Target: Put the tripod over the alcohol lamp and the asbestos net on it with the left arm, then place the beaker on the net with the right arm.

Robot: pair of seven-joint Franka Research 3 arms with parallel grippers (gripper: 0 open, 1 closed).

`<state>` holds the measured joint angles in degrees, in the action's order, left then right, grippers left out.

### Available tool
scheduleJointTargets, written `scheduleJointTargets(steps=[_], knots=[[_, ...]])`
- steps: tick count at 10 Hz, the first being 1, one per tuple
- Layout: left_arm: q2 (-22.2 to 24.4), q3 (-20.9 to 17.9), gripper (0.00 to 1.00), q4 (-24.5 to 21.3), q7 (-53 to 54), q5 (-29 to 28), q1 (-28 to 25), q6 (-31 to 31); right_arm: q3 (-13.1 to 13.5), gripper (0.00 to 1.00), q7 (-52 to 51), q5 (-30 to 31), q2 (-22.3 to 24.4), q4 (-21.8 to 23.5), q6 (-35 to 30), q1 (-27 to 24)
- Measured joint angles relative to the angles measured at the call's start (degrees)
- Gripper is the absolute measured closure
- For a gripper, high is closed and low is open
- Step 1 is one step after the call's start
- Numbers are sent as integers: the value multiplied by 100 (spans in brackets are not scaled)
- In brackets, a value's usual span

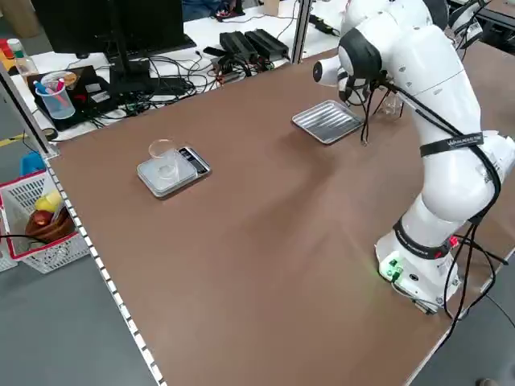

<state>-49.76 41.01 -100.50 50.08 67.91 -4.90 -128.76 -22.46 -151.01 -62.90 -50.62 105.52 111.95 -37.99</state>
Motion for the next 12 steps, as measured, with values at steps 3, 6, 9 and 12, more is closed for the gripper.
scheduleJointTargets(steps=[3,6,9,12], knots=[[0,0,98,8,2,0,-46,2,0,41,0,0,0,0,0,0],[0,-4,98,8,2,0,-67,3,1,41,0,0,0,0,0,-1],[0,-4,96,8,14,0,-69,3,1,41,0,0,0,0,0,0],[0,-3,84,8,49,0,-59,5,0,41,2,0,0,0,0,5]])
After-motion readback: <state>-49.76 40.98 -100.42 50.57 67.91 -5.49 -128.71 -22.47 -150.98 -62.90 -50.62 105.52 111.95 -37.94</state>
